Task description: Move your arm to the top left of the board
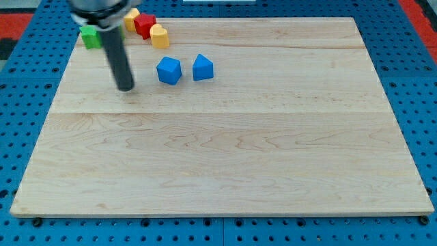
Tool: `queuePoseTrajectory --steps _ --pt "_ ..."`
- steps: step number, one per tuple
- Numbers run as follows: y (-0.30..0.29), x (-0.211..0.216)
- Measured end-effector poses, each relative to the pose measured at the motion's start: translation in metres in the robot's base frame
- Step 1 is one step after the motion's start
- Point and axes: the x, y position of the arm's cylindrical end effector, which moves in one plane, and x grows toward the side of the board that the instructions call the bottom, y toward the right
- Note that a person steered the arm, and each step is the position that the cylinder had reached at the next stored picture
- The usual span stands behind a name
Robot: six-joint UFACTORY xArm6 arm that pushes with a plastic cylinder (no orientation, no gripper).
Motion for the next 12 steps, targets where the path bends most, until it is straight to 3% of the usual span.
queuePoseTrajectory --steps 1,3,5,6,7,8,9,11,12 --pt "0.016 -0.024" --pt "0.120 -0.031" --pt "-0.084 -0.011" --pt "-0.115 -0.014" --pt "-0.115 -0.029" --pt "-0.107 -0.131" --pt "-0.104 -0.195" --pt "-0.096 -0.197" --pt "-0.060 -0.196"
